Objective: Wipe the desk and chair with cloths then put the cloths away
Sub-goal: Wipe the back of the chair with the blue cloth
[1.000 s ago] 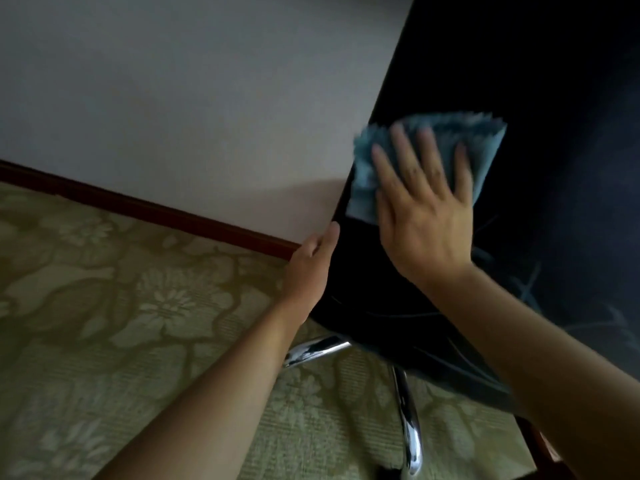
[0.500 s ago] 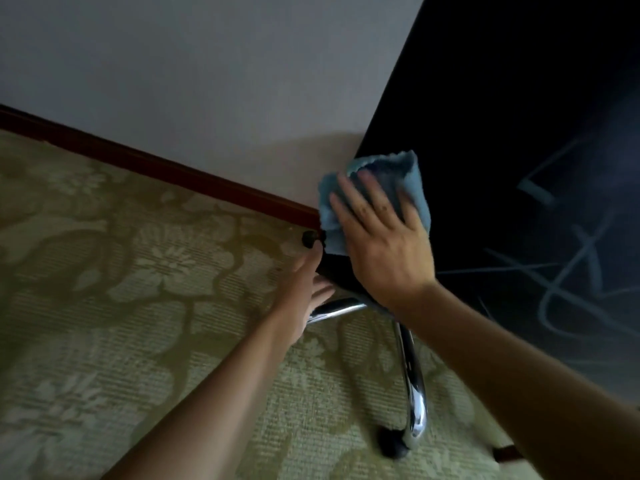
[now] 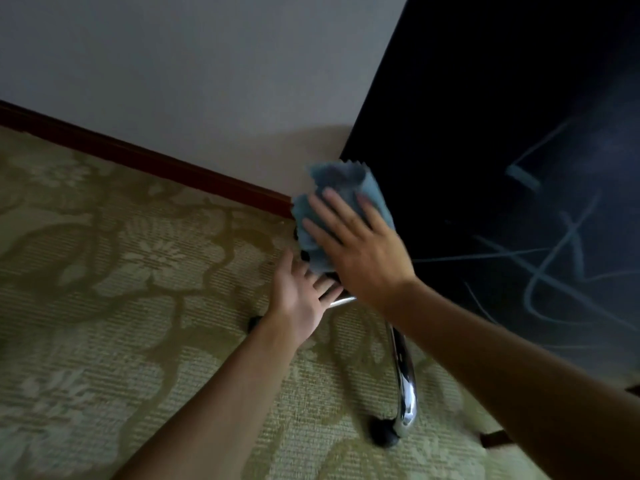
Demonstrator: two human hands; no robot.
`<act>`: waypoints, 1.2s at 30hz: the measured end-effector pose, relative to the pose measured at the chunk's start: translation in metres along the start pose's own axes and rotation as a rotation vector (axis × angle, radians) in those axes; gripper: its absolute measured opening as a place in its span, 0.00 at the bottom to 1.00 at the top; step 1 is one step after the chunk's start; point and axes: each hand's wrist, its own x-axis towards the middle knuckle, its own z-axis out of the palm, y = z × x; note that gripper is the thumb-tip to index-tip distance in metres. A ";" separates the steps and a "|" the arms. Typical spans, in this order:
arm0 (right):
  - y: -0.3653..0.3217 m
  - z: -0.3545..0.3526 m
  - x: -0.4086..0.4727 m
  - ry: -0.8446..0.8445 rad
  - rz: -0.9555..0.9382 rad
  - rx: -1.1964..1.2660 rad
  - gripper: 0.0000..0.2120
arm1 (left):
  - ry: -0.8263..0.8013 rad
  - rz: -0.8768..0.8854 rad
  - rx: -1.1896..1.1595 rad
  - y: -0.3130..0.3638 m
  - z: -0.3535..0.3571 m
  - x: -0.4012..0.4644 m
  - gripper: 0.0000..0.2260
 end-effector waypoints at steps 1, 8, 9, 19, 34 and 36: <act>-0.010 0.009 -0.015 -0.016 -0.025 0.001 0.33 | -0.010 -0.008 -0.019 0.000 0.002 -0.001 0.28; -0.002 0.026 -0.066 -0.035 -0.150 0.029 0.30 | 0.004 -0.058 0.061 -0.027 0.012 -0.009 0.28; 0.015 0.018 -0.056 0.065 -0.068 0.055 0.30 | 0.006 -0.051 0.020 -0.029 0.015 -0.007 0.28; -0.006 0.032 -0.095 0.083 0.052 0.139 0.28 | 0.046 -0.006 -0.036 -0.041 0.026 -0.007 0.29; 0.045 0.021 -0.113 0.350 0.325 0.242 0.24 | 0.080 -0.055 -0.135 -0.081 0.044 -0.009 0.29; 0.008 0.043 -0.139 0.192 0.181 0.228 0.27 | 0.038 -0.061 -0.156 -0.084 0.042 -0.008 0.28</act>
